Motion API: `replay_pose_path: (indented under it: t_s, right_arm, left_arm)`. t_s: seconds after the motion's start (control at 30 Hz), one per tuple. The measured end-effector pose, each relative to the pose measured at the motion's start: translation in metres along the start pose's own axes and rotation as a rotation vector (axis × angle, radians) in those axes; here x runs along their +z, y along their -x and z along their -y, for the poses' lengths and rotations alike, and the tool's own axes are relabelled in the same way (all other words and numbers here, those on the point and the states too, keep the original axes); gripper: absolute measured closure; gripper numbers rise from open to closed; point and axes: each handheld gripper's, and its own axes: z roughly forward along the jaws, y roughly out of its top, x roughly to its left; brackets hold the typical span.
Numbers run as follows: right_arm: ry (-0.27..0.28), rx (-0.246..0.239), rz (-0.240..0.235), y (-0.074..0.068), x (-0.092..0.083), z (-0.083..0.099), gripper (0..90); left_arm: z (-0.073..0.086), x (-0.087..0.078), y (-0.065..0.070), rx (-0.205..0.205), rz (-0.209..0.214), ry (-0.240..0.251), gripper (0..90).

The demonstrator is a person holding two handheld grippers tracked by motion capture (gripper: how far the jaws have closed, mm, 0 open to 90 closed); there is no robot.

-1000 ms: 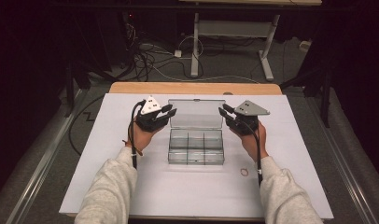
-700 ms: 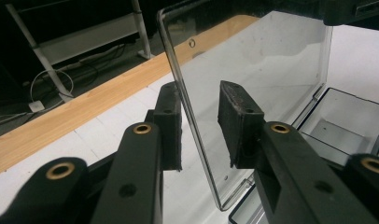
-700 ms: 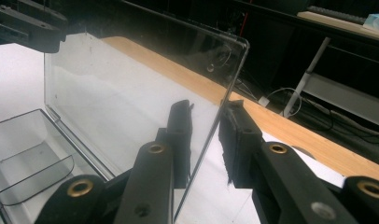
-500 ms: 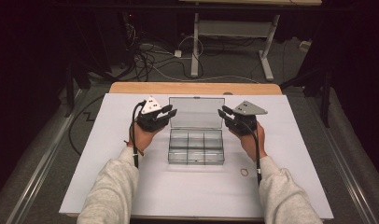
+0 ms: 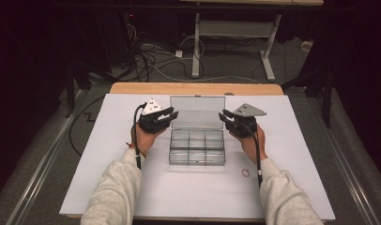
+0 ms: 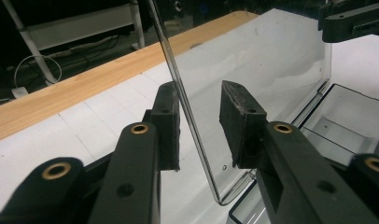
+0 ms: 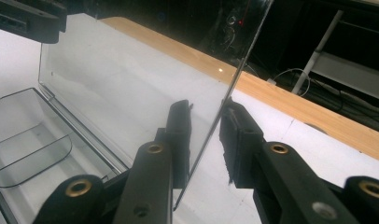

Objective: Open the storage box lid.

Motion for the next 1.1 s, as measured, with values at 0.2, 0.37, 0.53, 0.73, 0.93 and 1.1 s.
replay_pose_path:
  t_s: [0.2, 0.37, 0.53, 0.73, 0.93, 1.1]
  right_arm:
    - [-0.017, 0.018, -0.010, 0.000, 0.003, 0.003, 73.0]
    - [-0.037, 0.038, -0.026, 0.000, 0.006, 0.007, 71.0]
    - [-0.044, 0.043, -0.035, -0.001, 0.008, 0.012, 69.7]
    - [-0.060, 0.058, -0.042, -0.003, 0.009, 0.017, 68.7]
    - [-0.069, 0.053, -0.047, -0.003, 0.010, 0.019, 68.1]
    - [-0.078, 0.052, -0.051, -0.003, 0.010, 0.021, 67.4]
  left_arm:
    - [0.005, 0.004, 0.000, -0.011, 0.006, -0.013, 65.1]
    - [0.009, 0.006, 0.000, -0.022, 0.014, -0.024, 64.6]
    - [0.012, 0.007, -0.001, -0.033, 0.021, -0.033, 64.3]
    - [0.015, 0.009, -0.001, -0.039, 0.025, -0.045, 63.4]
    - [0.017, 0.010, -0.001, -0.045, 0.030, -0.060, 62.8]
    - [0.020, 0.011, 0.000, -0.050, 0.036, -0.070, 62.0]
